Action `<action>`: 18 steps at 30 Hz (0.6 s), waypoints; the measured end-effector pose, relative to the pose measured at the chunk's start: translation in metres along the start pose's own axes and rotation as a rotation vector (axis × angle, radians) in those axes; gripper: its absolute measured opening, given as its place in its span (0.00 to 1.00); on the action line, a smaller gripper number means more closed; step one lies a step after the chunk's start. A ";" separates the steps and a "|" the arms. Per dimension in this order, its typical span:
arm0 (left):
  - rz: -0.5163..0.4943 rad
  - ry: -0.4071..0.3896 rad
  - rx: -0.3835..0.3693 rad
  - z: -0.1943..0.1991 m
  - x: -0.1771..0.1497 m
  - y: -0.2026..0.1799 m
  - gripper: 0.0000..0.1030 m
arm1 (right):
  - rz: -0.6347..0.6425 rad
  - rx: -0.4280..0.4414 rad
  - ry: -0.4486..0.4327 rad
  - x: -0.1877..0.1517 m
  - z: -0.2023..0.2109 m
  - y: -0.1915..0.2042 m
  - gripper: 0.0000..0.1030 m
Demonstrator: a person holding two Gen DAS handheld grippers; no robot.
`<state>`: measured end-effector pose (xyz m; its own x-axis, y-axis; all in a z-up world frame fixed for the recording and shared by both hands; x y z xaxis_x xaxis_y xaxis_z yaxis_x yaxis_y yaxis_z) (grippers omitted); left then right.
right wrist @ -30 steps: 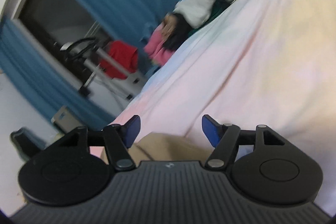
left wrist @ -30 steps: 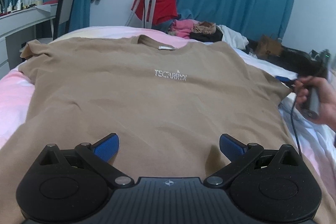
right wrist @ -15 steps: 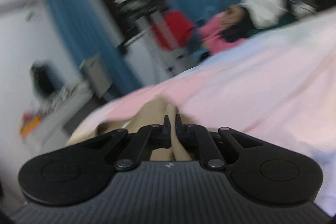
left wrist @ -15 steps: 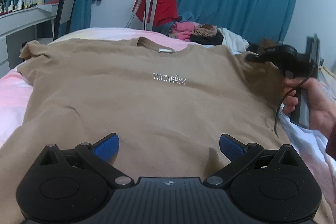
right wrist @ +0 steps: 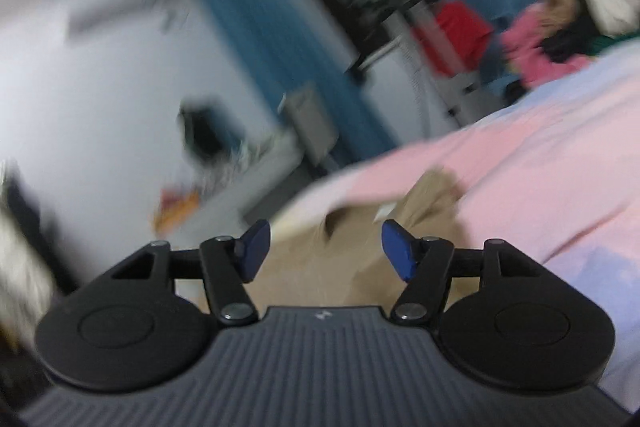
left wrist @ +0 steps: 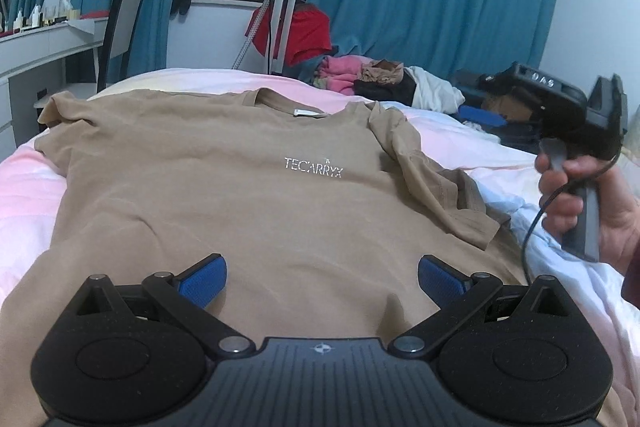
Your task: Fold clothes
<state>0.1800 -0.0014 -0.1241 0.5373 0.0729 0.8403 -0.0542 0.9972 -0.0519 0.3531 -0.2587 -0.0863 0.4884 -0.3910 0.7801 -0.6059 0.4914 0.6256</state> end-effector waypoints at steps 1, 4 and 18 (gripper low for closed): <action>-0.001 0.002 0.001 -0.001 -0.001 0.000 1.00 | -0.043 -0.028 -0.052 0.009 0.006 -0.010 0.63; -0.007 0.011 0.003 -0.004 -0.002 -0.001 1.00 | -0.001 -0.108 0.054 -0.002 -0.005 -0.020 0.63; -0.015 0.020 0.021 -0.008 -0.006 -0.001 1.00 | 0.236 -0.247 0.392 -0.081 -0.065 -0.011 0.15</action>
Point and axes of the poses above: each gripper's, at about its wrist camera, not at the fingertips, and z roughly against the way its jaws point, y to its left, x to its top, the point moved 10 cm from there along -z, roughly the way its jaws point, and after that the axes turned 14 degrees about x, right-handed, at the moved point
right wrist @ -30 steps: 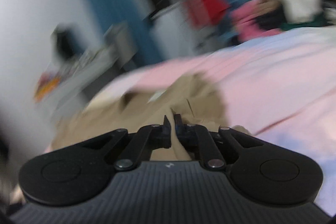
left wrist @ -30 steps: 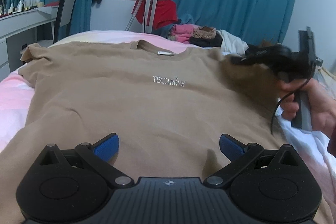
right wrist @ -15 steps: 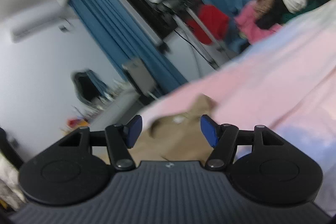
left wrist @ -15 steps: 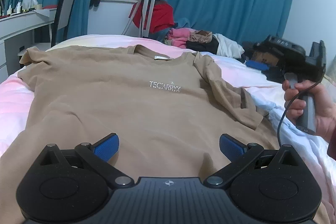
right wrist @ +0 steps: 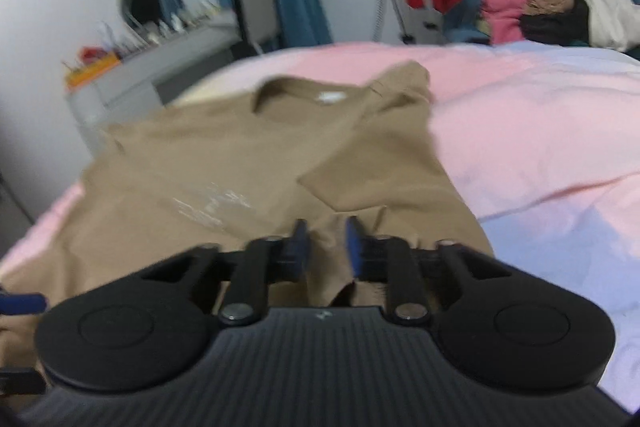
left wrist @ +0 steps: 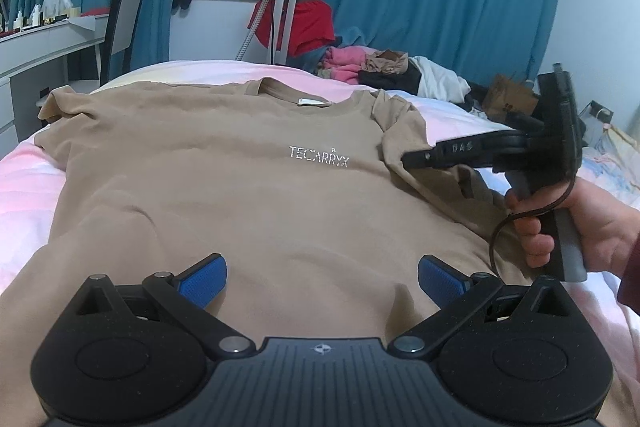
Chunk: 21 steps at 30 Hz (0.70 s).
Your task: Fold clothes
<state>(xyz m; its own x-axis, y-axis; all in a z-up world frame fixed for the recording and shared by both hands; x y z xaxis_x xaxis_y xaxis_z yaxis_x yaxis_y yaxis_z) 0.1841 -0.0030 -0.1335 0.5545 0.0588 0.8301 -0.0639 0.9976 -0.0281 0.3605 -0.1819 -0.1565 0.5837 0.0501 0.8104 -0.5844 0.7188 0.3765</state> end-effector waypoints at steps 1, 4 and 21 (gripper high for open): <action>0.001 0.000 0.001 0.000 0.000 0.000 1.00 | -0.005 -0.005 -0.002 0.000 0.002 -0.001 0.10; 0.006 -0.001 0.001 0.000 0.001 0.001 1.00 | -0.034 -0.018 -0.074 0.012 0.019 -0.009 0.06; -0.057 -0.035 -0.018 0.005 0.000 -0.014 1.00 | -0.564 -0.622 -0.716 0.004 0.183 -0.197 0.09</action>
Point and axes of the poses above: each gripper's, at about its wrist camera, not at the fingertips, and z roughly against the way its jaws point, y to its left, x to its top, the point moved 10 cm from there along -z, roughly the way its jaws point, and after that the axes turned 14 degrees about x, right-handed, at the moved point
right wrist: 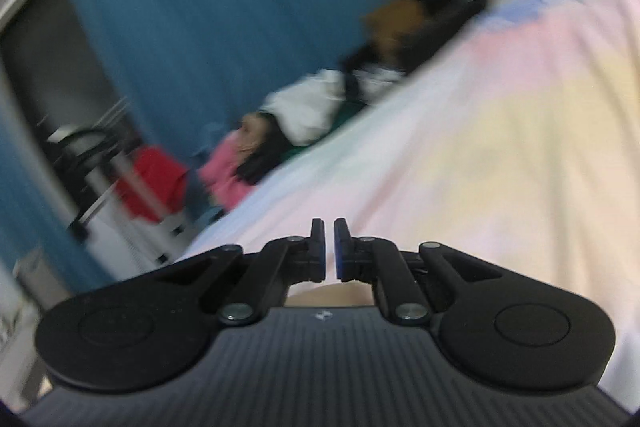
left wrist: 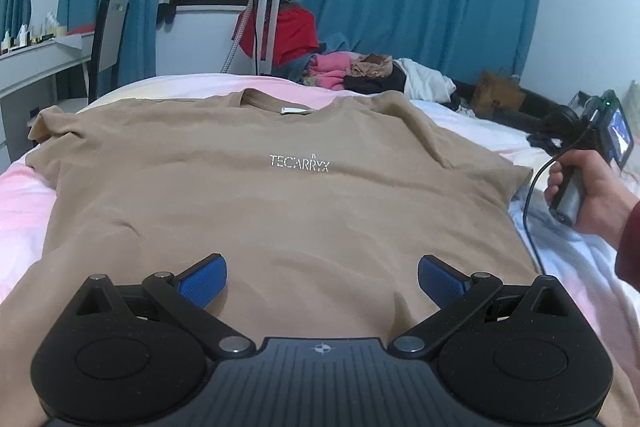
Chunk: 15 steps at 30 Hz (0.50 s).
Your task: Fold clothes
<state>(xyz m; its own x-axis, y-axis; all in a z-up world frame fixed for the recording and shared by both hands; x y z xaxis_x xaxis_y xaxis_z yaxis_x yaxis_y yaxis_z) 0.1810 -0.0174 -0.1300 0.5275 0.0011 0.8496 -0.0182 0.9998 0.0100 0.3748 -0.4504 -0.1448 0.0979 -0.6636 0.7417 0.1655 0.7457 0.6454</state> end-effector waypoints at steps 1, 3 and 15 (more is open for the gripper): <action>0.003 0.000 0.002 -0.001 0.000 0.000 1.00 | -0.036 -0.017 0.023 -0.001 -0.001 -0.010 0.09; 0.008 0.000 0.007 -0.003 0.001 0.001 1.00 | -0.089 0.012 0.101 -0.008 -0.005 -0.014 0.09; 0.118 0.010 0.026 0.009 0.011 0.024 1.00 | -0.472 0.208 0.283 -0.057 0.057 0.026 0.83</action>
Point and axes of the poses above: each gripper's, at about its wrist camera, not at the fingertips, and z roughly against the way its jaws point, y to its left, x to its top, the point moved 10 cm from there along -z, roughly the way its jaws point, and after that the axes turned 14 degrees about x, right-handed, at the moved point
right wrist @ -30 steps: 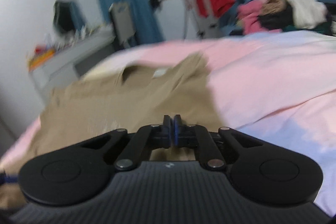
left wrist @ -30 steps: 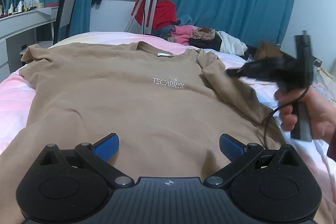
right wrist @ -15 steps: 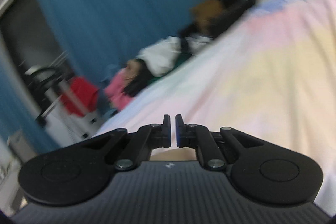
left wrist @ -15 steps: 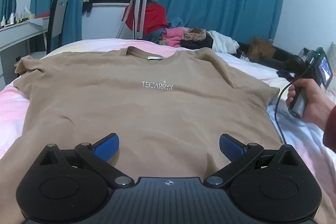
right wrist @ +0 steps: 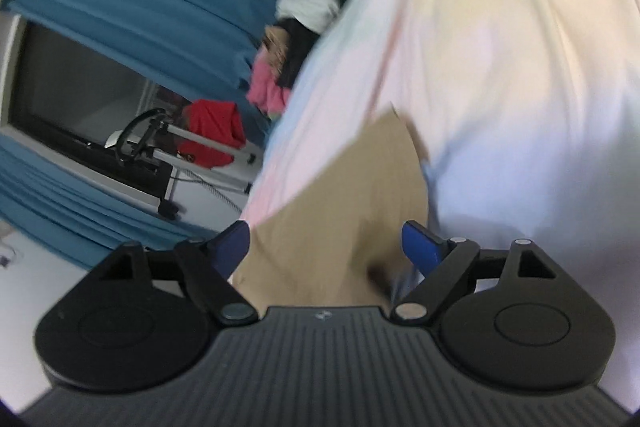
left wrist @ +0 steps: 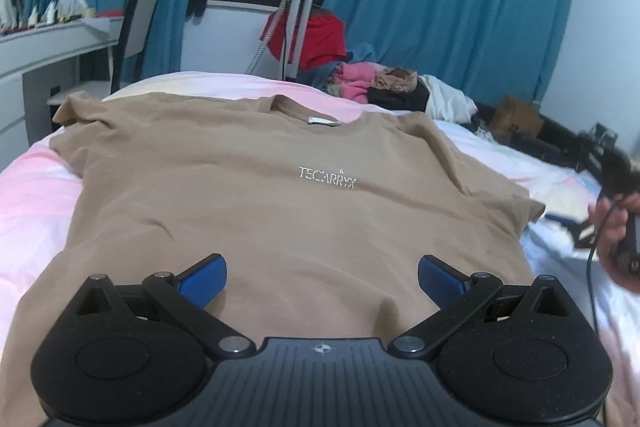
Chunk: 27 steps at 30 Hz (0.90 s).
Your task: Fold clothes
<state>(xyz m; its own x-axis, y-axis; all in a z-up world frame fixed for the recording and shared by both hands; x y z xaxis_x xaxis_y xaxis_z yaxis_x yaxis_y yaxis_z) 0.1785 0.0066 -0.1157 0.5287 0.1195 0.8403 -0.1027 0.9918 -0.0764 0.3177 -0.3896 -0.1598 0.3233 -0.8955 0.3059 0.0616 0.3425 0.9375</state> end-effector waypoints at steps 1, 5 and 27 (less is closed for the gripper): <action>0.011 0.001 -0.004 0.003 0.001 0.002 1.00 | -0.038 0.006 0.022 -0.009 -0.002 -0.002 0.83; 0.045 0.009 -0.020 0.012 0.003 0.007 1.00 | -0.089 0.038 0.111 -0.039 -0.022 -0.005 0.83; 0.134 0.078 -0.020 -0.021 0.005 0.009 1.00 | 0.346 -0.019 -0.243 0.037 -0.082 0.007 0.05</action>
<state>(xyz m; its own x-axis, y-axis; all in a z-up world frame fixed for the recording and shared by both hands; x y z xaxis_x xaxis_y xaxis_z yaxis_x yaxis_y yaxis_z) 0.1976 0.0171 -0.1237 0.5755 0.2532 0.7776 -0.1604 0.9673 -0.1963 0.4073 -0.3971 -0.1550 0.0960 -0.7670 0.6344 0.0070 0.6379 0.7701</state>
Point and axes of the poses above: each gripper's, at about its wrist camera, not at the fingertips, and z roughly against the way its jaws point, y to its left, x to its top, the point moved 10 cm from there along -z, roughly the way its jaws point, and after that the axes turned 14 degrees about x, right-handed, at the moved point
